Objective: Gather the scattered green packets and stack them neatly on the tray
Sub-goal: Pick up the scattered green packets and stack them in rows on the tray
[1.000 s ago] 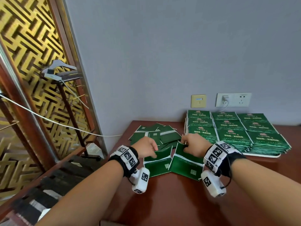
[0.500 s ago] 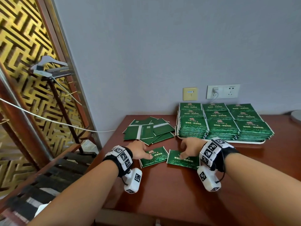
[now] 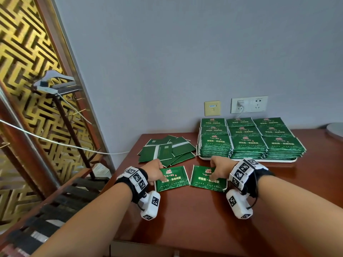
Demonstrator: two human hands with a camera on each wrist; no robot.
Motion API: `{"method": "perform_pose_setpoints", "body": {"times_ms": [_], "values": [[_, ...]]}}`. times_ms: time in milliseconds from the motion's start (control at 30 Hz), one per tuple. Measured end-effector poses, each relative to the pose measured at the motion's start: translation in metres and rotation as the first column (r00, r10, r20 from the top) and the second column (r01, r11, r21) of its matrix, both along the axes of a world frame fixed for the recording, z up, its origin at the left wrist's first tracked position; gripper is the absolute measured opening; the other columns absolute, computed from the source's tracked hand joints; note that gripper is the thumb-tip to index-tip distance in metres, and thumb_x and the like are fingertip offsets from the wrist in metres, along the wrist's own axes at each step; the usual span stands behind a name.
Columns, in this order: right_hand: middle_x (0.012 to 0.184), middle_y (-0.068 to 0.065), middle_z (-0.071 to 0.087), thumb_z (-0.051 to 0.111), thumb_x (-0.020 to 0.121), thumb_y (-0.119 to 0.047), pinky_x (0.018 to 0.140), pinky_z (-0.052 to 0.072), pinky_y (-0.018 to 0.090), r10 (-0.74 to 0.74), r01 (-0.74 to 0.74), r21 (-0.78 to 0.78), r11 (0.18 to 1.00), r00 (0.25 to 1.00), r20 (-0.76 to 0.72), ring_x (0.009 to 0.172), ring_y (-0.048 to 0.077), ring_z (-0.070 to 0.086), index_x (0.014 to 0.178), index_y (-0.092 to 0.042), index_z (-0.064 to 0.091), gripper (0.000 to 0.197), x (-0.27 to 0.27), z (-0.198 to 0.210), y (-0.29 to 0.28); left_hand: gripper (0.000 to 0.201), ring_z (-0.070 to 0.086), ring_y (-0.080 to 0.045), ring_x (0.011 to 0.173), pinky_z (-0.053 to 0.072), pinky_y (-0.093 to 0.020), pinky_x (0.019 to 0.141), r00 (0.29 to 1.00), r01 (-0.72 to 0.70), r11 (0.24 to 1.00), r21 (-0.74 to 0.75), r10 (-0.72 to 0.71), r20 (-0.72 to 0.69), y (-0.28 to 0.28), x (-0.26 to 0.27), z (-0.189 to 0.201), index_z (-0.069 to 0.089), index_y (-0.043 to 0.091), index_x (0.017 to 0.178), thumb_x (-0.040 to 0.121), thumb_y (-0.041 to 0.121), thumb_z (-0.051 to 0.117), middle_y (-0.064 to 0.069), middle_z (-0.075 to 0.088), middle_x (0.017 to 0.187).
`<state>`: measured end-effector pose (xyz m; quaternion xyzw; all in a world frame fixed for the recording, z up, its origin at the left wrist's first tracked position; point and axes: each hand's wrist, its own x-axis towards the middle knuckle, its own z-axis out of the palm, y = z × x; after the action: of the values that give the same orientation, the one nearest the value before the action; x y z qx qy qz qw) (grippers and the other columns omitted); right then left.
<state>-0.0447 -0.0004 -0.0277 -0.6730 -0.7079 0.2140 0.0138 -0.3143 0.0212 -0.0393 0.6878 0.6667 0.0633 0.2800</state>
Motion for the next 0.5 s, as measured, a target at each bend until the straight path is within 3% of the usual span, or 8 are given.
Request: {"method": "perform_pose_setpoints", "body": {"times_ms": [67,167,300,367,433,500], "values": [[0.114,0.003,0.057,0.068,0.081,-0.005,0.071,0.047,0.028,-0.026,0.026,0.004,1.0,0.999,-0.039,0.096,0.021,0.055,0.114,-0.018,0.05,0.039,0.007,0.003,0.0,0.042,0.058,-0.018,0.079,0.057,-0.028,0.058,1.0,0.01,1.0,0.018,-0.01,0.029,0.001,0.005,0.01,0.046,0.014,0.117,0.086,0.014,0.074,-0.002,0.051,0.106],[0.108,0.0,0.051,0.053,0.084,0.008,0.052,0.045,0.02,-0.038,0.041,0.021,0.999,0.991,-0.13,0.089,0.019,0.056,0.122,-0.02,0.054,0.047,0.019,0.019,-0.004,0.039,0.058,-0.017,0.085,0.054,-0.029,0.066,0.998,0.055,0.995,0.088,-0.059,0.039,0.003,0.02,0.033,0.049,0.018,0.118,0.087,0.013,0.073,0.001,0.051,0.105],[0.091,-0.005,0.052,0.056,0.08,0.012,0.034,0.034,0.012,-0.062,0.091,0.112,0.989,0.969,-0.239,0.06,0.009,0.05,0.118,-0.024,0.064,0.053,0.046,0.044,-0.001,0.04,0.048,-0.011,0.062,0.039,-0.021,0.048,0.987,0.089,0.976,0.197,-0.113,0.117,0.013,0.054,0.059,0.052,0.019,0.118,0.086,0.01,0.073,0.0,0.052,0.1],[0.097,0.001,0.057,0.056,0.078,0.014,0.035,0.037,0.017,-0.098,0.155,0.151,0.976,0.94,-0.328,0.052,0.012,0.052,0.113,-0.025,0.065,0.053,0.065,0.055,0.004,0.039,0.051,-0.012,0.062,0.045,-0.025,0.049,0.971,0.053,0.974,0.222,-0.103,0.217,0.017,0.073,0.07,0.053,0.02,0.118,0.086,0.008,0.072,-0.001,0.056,0.103],[0.106,0.008,0.058,0.053,0.079,0.015,0.038,0.04,0.021,-0.107,0.204,0.194,0.96,0.903,-0.415,0.05,0.016,0.055,0.11,-0.024,0.064,0.052,0.087,0.065,0.006,0.039,0.063,-0.021,0.074,0.057,-0.039,0.061,0.931,0.031,0.981,0.193,-0.098,0.35,0.02,0.096,0.08,0.053,0.018,0.12,0.087,0.005,0.069,-0.009,0.061,0.105],[0.103,0.006,0.059,0.05,0.08,0.016,0.041,0.046,0.025,-0.114,0.256,0.251,0.934,0.876,-0.469,0.053,0.019,0.059,0.109,-0.025,0.064,0.052,0.113,0.075,0.008,0.036,0.067,-0.027,0.086,0.06,-0.039,0.058,0.872,0.018,0.988,0.152,-0.09,0.481,0.026,0.119,0.088,0.051,0.018,0.118,0.089,0.001,0.065,-0.017,0.06,0.116]]}}
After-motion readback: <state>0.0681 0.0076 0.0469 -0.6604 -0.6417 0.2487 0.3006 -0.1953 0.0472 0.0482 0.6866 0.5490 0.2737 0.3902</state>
